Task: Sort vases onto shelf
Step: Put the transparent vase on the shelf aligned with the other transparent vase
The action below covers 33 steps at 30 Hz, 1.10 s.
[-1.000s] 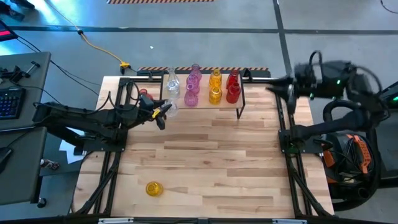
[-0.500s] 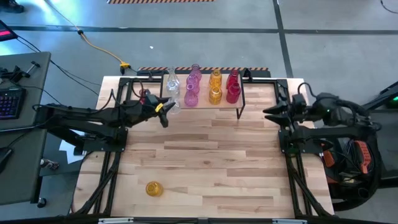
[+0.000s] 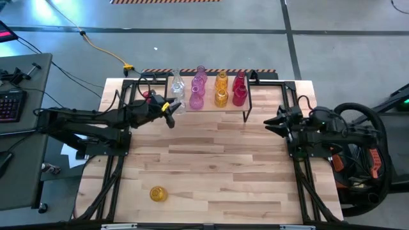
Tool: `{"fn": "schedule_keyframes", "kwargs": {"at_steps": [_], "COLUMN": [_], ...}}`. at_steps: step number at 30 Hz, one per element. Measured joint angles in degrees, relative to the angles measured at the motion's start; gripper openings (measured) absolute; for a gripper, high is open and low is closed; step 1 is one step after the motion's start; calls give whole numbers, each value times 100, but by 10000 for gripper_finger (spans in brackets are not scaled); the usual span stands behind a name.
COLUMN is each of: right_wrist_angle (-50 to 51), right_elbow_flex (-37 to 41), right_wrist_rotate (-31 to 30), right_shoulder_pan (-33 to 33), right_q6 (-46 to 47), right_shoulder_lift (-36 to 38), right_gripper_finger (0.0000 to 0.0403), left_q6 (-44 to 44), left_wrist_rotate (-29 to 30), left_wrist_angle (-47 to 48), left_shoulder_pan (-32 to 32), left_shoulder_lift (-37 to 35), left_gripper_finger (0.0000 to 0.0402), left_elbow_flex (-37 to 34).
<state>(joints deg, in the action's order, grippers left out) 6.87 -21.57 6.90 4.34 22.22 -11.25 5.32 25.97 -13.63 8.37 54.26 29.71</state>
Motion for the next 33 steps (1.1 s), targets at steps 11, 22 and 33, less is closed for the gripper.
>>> {"fn": "schedule_keyframes", "kwargs": {"at_steps": [11,22,33], "right_wrist_angle": [-77,-200,-199], "right_elbow_flex": [562,910,932], "right_wrist_rotate": [-217,-376,-535], "right_shoulder_pan": [0,2,2], "right_q6": [341,490,836], "right_shoulder_lift": [11,9,9], "right_gripper_finger": [103,103,103], "left_q6": [-162,-299,-153], "left_wrist_rotate": [5,10,14], "left_wrist_angle": [39,45,44], "left_shoulder_pan": [144,143,147], "left_shoulder_lift": [-2,-4,-4], "left_gripper_finger": [104,104,104], "left_elbow_flex": [0,0,0]}}
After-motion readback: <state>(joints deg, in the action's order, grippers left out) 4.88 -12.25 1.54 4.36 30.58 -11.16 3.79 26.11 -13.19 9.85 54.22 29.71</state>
